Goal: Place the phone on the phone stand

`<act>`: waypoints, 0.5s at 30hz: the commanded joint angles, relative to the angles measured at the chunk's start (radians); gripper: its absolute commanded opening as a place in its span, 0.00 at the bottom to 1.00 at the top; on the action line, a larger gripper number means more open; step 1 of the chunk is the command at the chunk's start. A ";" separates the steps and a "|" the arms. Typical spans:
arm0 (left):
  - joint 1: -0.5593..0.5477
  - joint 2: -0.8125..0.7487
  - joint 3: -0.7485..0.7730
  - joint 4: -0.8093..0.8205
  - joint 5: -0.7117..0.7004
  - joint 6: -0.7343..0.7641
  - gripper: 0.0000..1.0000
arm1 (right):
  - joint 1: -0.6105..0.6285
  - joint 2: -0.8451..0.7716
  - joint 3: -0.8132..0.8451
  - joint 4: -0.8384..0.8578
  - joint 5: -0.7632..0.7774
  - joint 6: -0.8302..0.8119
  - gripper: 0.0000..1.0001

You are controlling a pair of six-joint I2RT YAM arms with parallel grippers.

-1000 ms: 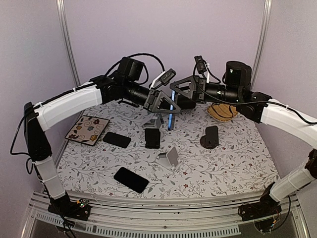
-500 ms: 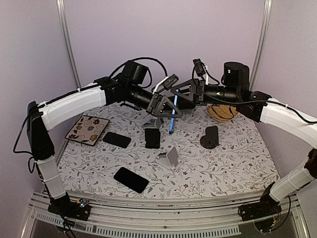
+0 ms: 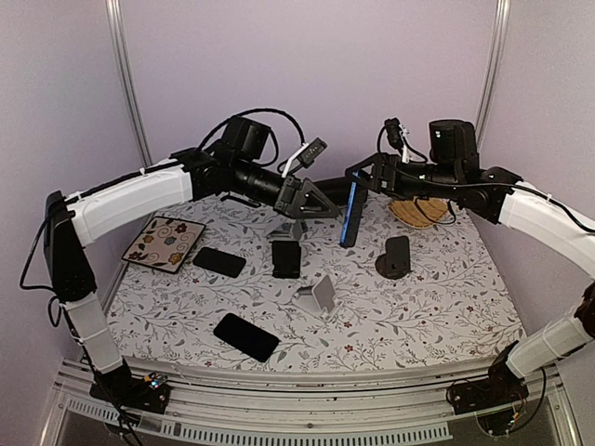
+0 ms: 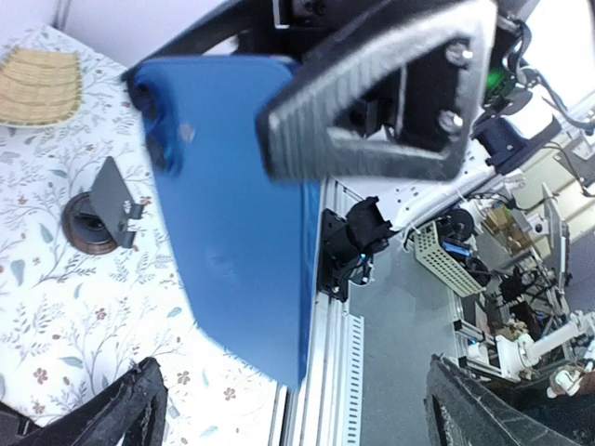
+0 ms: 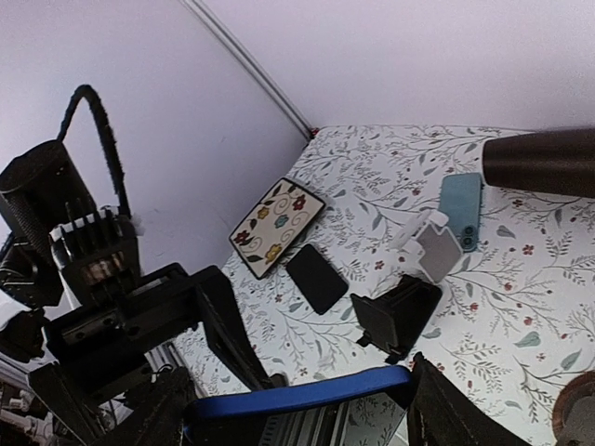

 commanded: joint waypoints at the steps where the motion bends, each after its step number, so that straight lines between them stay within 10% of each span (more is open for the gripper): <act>1: 0.036 -0.079 -0.066 0.077 -0.073 -0.029 0.97 | -0.023 -0.059 -0.027 -0.071 0.143 -0.075 0.25; 15: 0.121 -0.229 -0.246 0.231 -0.219 -0.153 0.97 | -0.031 -0.065 -0.284 0.090 0.741 -0.285 0.25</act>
